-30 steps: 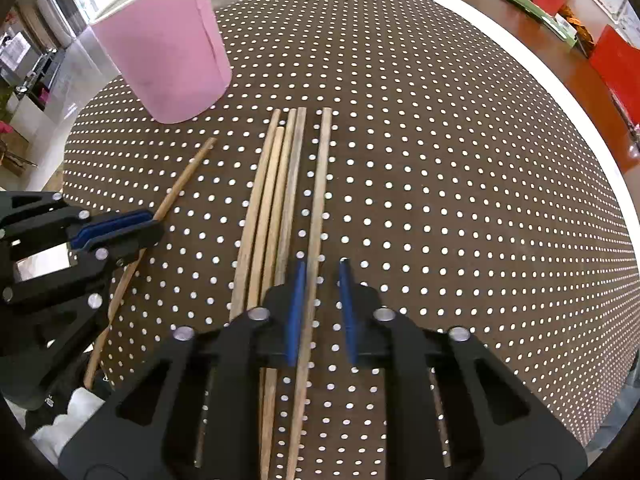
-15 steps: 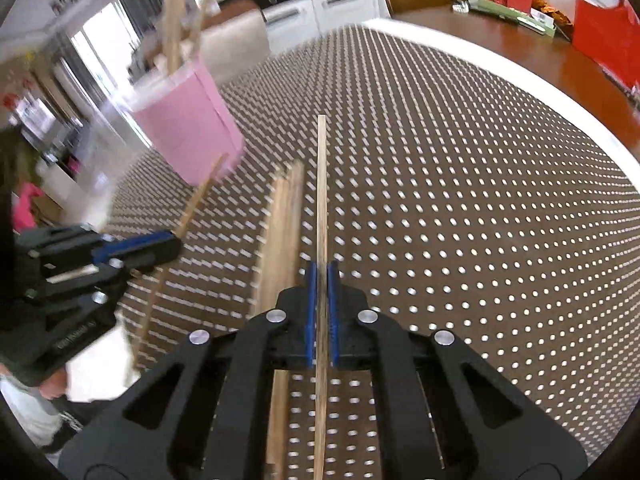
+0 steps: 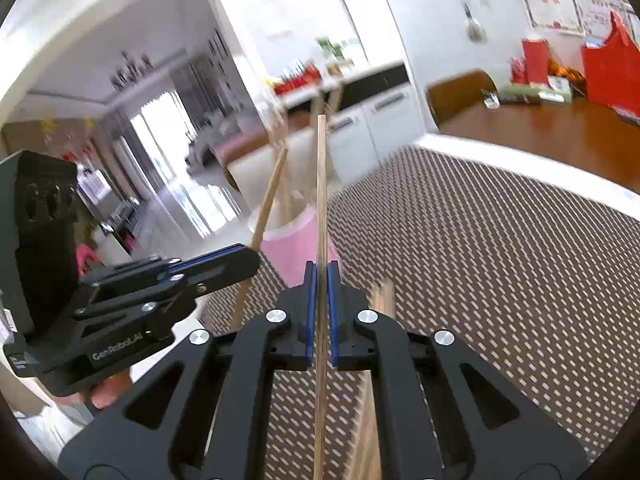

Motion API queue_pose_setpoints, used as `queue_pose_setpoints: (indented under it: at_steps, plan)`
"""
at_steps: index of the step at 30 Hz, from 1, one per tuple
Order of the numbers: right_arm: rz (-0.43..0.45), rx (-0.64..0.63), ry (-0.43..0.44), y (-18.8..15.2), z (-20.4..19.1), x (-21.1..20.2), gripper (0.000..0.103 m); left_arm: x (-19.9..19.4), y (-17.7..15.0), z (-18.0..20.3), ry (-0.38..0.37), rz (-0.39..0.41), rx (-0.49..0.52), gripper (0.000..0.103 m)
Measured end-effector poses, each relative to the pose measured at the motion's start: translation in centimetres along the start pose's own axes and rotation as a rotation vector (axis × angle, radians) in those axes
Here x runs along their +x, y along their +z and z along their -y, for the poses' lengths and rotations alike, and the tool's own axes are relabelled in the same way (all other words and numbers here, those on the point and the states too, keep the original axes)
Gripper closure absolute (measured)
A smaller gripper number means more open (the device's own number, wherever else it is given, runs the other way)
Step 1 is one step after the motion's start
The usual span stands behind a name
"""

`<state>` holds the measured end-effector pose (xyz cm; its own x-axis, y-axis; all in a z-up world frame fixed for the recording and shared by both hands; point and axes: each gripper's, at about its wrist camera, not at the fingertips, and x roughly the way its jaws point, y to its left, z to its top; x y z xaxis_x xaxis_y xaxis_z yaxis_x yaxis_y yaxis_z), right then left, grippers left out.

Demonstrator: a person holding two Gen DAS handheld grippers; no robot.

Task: Organize utensils
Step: 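Lift the chopstick with the right gripper over the pink cup while the left gripper carries its chopstick there, then lower the chopstick into the pink cup and open the right gripper while the left gripper releases its chopstick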

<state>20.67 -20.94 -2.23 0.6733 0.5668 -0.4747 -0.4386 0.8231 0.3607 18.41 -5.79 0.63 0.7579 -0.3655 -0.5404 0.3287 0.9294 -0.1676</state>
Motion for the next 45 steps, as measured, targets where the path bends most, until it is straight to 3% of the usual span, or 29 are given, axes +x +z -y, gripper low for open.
queue_pose_setpoints:
  at_steps: [3, 9, 21, 26, 34, 45]
  plan:
    - [0.124, -0.011, 0.024, 1.0, -1.7, -1.2, 0.097, -1.3, 1.1, -0.6, 0.005, 0.090, -0.003, 0.098]
    - [0.238, -0.015, 0.029, 3.0, -3.3, -0.9, 0.097, -4.1, 3.3, -2.5, -0.002, 0.258, -0.029, 0.098]
    - [0.440, -0.067, 0.011, 7.0, -5.5, 2.3, 0.097, -4.5, 7.5, -7.7, 0.007, 0.434, -0.104, 0.098]
    - [0.451, -0.058, 0.006, 8.6, -5.2, 5.1, 0.097, -3.6, 8.8, -9.5, 0.040, 0.498, -0.146, 0.098]
    - [0.474, -0.042, -0.024, 9.2, -4.0, 7.8, 0.097, 0.1, 9.8, -11.4, 0.055, 0.509, -0.172, 0.098]
    - [0.446, -0.045, -0.033, 8.6, -2.9, 10.1, 0.097, 4.7, 8.5, -12.6, 0.080, 0.442, -0.152, 0.098]
